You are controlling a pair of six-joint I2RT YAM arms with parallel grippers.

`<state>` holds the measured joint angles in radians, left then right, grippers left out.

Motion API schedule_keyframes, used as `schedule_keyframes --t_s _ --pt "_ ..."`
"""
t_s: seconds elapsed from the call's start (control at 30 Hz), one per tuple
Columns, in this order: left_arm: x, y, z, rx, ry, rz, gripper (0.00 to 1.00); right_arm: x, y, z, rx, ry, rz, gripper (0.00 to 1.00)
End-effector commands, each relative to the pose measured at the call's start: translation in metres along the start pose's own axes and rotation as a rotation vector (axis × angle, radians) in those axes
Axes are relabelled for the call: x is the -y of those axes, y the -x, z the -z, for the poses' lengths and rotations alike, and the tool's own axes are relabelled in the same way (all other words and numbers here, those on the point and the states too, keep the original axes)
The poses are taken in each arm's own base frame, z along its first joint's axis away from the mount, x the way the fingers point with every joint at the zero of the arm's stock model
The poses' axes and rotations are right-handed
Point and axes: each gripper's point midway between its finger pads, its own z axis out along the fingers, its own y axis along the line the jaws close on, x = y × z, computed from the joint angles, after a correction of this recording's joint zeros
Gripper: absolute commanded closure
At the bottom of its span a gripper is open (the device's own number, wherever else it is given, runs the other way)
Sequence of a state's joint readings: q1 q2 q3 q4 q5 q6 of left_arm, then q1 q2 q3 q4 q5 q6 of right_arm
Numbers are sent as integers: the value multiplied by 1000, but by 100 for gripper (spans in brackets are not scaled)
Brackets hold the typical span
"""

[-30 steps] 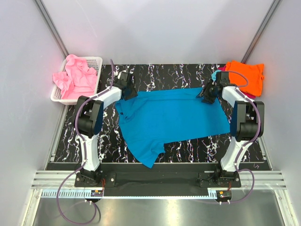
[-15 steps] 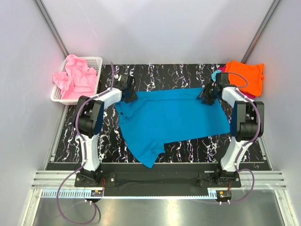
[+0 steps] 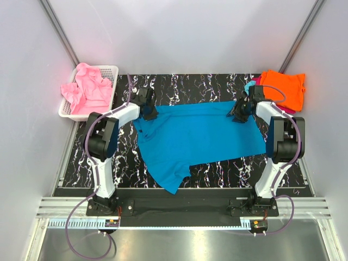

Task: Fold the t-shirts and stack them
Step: Fold the tshirt

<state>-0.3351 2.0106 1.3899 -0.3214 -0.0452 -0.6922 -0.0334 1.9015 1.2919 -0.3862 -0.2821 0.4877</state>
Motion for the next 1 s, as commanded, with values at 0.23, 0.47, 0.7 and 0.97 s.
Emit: schedule_keyframes --t_s 0.23,0.47,0.7,0.97 --pt "43 6 64 55 -190 -67 100 -17 4 16 48 39 23 51" --pt "21 -27 72 33 -151 -99 100 -18 8 28 82 26 26 51" --pt "15 -41 59 1 -160 -114 71 -20 7 31 80 39 34 51" --pt "39 2 52 66 -222 -101 56 -22 9 30 77 43 48 50"
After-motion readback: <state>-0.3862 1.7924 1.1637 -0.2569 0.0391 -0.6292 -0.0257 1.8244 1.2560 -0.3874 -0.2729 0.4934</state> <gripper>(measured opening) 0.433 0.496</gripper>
